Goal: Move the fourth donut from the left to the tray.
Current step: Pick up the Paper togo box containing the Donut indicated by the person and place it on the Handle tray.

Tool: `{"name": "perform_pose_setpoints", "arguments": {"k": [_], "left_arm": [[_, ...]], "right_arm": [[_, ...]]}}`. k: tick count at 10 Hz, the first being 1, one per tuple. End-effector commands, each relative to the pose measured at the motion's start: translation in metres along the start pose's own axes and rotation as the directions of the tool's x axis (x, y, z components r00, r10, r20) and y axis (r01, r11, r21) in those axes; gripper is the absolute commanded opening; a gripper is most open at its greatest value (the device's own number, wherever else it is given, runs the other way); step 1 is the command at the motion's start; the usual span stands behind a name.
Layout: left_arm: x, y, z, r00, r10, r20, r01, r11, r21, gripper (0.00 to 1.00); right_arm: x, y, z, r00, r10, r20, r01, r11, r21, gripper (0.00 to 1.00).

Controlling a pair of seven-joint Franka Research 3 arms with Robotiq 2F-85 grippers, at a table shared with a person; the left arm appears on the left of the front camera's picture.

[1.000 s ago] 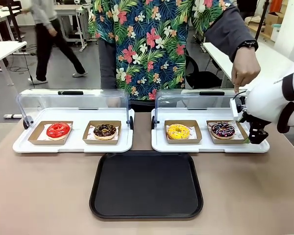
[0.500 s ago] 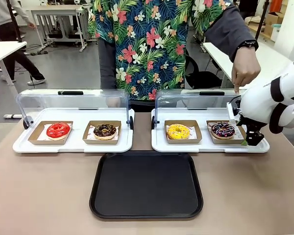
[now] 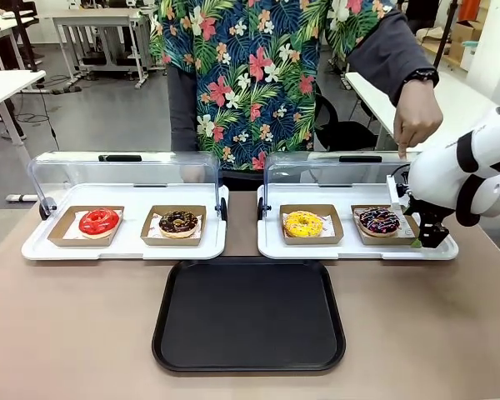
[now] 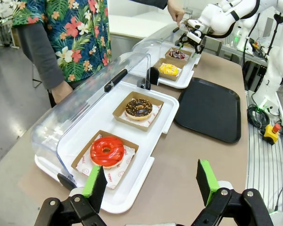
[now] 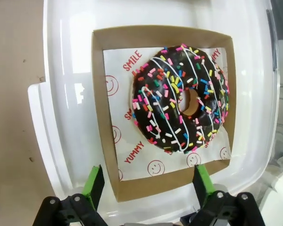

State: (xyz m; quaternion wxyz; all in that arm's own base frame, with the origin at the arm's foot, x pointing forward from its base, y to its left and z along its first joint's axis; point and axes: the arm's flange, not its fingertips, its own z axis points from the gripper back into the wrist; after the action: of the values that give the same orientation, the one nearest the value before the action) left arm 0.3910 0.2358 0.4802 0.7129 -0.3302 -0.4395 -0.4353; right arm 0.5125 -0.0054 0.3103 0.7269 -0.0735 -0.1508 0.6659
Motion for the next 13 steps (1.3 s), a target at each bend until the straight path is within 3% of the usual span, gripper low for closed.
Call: {"name": "perform_pose_setpoints", "arguments": {"k": [1,2,3,4,10,11,12,13], "left_arm": [[0.0022,-0.0012,0.0008,1.000,0.003,0.007,-0.003,1.000,-0.009,1.00],[0.0022,-0.0012,0.0008,1.000,0.003,0.007,-0.003,1.000,-0.009,1.00],[0.0022,-0.0012,0.0008,1.000,0.003,0.007,-0.003,1.000,-0.009,1.00],[0.0022,-0.0012,0.0008,1.000,0.003,0.007,-0.003,1.000,-0.009,1.00],[0.0022,-0.0012,0.0008,1.000,0.003,0.007,-0.003,1.000,-0.009,1.00],[0.0022,-0.0012,0.0008,1.000,0.003,0.007,-0.003,1.000,-0.009,1.00],[0.0022,-0.0012,0.0008,1.000,0.003,0.007,-0.003,1.000,-0.009,1.00],[0.0022,-0.0012,0.0008,1.000,0.003,0.007,-0.003,1.000,-0.009,1.00]], "right_arm": [[-0.0016,-0.0043,0.0013,1.000,0.024,0.006,-0.024,0.999,0.028,0.41],[-0.0004,-0.0032,0.0014,0.999,0.031,0.015,-0.031,0.999,0.041,0.00],[-0.0003,-0.0038,0.0015,0.999,0.037,0.011,-0.037,0.998,0.045,0.36],[0.0010,-0.0028,0.0013,0.999,0.044,0.015,-0.045,0.997,0.057,0.00],[0.0015,-0.0008,0.0016,0.997,0.071,0.009,-0.071,0.993,0.091,0.00],[0.0019,-0.0022,0.0047,0.995,0.083,0.063,-0.090,0.987,0.134,0.00],[0.0047,0.0041,-0.0035,0.999,0.031,0.011,-0.032,0.996,0.086,0.00],[0.0047,0.0041,-0.0035,0.999,0.031,0.011,-0.032,0.996,0.086,0.00]]}}
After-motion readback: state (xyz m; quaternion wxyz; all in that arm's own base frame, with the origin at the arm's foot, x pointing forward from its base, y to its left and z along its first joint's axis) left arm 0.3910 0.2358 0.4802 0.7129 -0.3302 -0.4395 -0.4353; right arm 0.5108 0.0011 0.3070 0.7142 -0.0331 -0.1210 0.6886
